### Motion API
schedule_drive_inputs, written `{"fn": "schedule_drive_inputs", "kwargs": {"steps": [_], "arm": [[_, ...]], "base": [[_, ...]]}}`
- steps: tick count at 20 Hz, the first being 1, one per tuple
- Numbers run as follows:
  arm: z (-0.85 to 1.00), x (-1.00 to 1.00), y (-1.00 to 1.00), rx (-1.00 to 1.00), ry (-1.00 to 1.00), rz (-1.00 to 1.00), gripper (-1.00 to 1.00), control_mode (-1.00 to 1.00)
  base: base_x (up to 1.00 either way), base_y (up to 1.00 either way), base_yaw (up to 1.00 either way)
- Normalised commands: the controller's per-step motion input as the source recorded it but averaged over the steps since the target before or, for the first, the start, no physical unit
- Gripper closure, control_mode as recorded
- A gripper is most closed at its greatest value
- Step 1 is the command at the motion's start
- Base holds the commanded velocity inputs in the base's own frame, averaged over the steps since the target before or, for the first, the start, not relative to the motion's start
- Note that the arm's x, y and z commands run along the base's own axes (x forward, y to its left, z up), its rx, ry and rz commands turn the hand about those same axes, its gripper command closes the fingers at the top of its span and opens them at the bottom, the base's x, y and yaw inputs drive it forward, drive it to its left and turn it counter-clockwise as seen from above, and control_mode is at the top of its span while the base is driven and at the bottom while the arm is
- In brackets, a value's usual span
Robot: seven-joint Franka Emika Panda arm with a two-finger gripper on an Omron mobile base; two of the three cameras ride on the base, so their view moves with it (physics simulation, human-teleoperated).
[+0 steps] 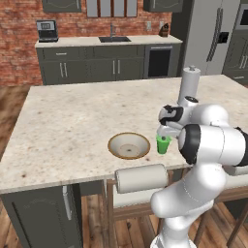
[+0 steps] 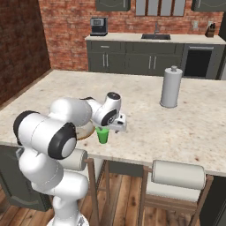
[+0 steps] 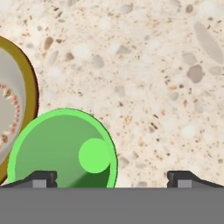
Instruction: Place the cup inside the bowl on the dining table and move the bowl to any counter.
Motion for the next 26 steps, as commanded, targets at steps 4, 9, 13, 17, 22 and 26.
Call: {"fn": "schedule_drive_inputs", "kwargs": {"steps": [4, 9, 13, 17, 22, 26], "arm": [[-0.08, 0.07, 0.00, 0.00, 0.00, 0.00, -1.00, -1.00], [-0.14, 0.00, 0.00, 0.00, 0.00, 0.00, -1.00, -1.00], [-0.15, 0.00, 0.00, 0.00, 0.00, 0.00, -1.00, -1.00], [-0.13, 0.00, 0.00, 0.00, 0.00, 0.00, -1.00, -1.00], [-0.01, 0.00, 0.00, 0.00, 0.00, 0.00, -1.00, -1.00], [0.00, 0.00, 0.00, 0.00, 0.00, 0.00, -1.00, -1.00]], "base": [[0.00, 0.00, 0.00], [0.00, 0.00, 0.00], [0.00, 0.00, 0.00], [0.00, 0.00, 0.00], [0.00, 0.00, 0.00], [0.00, 0.00, 0.00]]}}
